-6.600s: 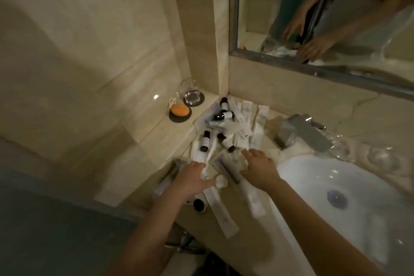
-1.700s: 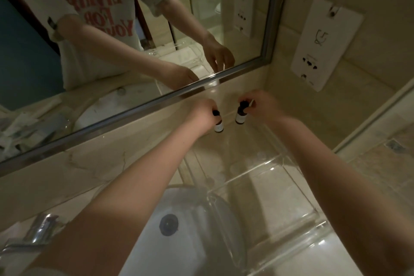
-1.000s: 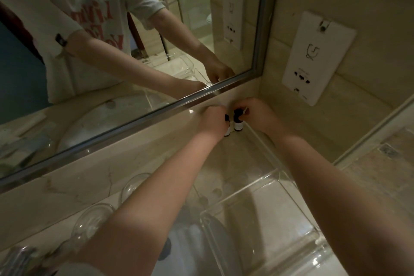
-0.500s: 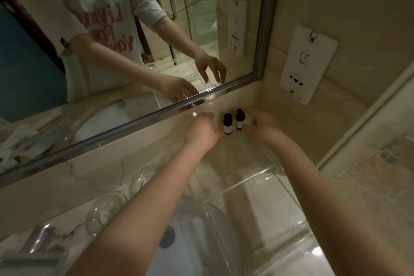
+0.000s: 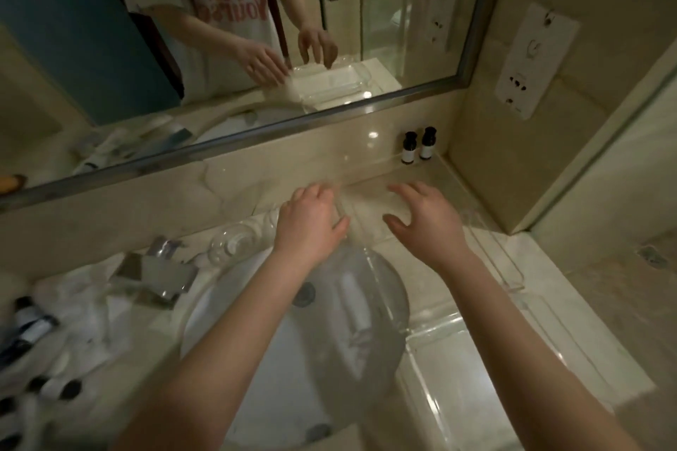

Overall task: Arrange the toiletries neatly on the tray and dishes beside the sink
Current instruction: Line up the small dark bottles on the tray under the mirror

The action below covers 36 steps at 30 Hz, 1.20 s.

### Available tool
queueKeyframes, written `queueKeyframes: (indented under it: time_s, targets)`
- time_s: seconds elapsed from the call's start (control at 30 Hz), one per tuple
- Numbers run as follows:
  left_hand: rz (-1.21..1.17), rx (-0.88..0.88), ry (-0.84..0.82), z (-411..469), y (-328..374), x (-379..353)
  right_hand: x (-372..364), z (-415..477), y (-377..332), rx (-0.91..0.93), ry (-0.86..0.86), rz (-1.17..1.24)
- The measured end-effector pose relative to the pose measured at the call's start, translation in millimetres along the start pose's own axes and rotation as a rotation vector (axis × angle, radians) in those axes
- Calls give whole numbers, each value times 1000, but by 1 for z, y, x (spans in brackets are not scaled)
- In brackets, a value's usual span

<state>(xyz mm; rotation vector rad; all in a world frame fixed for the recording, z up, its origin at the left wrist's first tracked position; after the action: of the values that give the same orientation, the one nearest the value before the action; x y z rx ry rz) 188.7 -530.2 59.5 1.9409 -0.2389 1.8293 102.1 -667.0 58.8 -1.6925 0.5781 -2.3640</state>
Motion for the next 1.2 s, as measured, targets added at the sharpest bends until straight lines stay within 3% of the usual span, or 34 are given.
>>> queueKeyframes:
  time_s: [0.33, 0.97, 1.2]
  targets:
    - [63, 192, -91, -99, -153, -20, -100, -51, -124, 122, -206, 3]
    - [64, 690, -203, -253, -474, -29, -296, -76, -399, 573, -666, -31]
    - [18, 803, -261, -253, -545, -30, -359, -59, -465, 737, -802, -192]
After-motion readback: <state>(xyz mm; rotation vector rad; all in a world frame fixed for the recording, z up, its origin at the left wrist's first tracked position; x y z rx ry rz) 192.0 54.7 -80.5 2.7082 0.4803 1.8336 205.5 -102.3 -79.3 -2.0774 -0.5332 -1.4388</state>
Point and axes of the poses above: each hand's wrist, its own z-axis towards the middle knuckle, its own x-axis out of the back of the hand, y = z × x, the point moved 9 cm from there along z, towards the middle knuckle, and after that the axes turned 11 degrees about x, right-handed, at the moved point
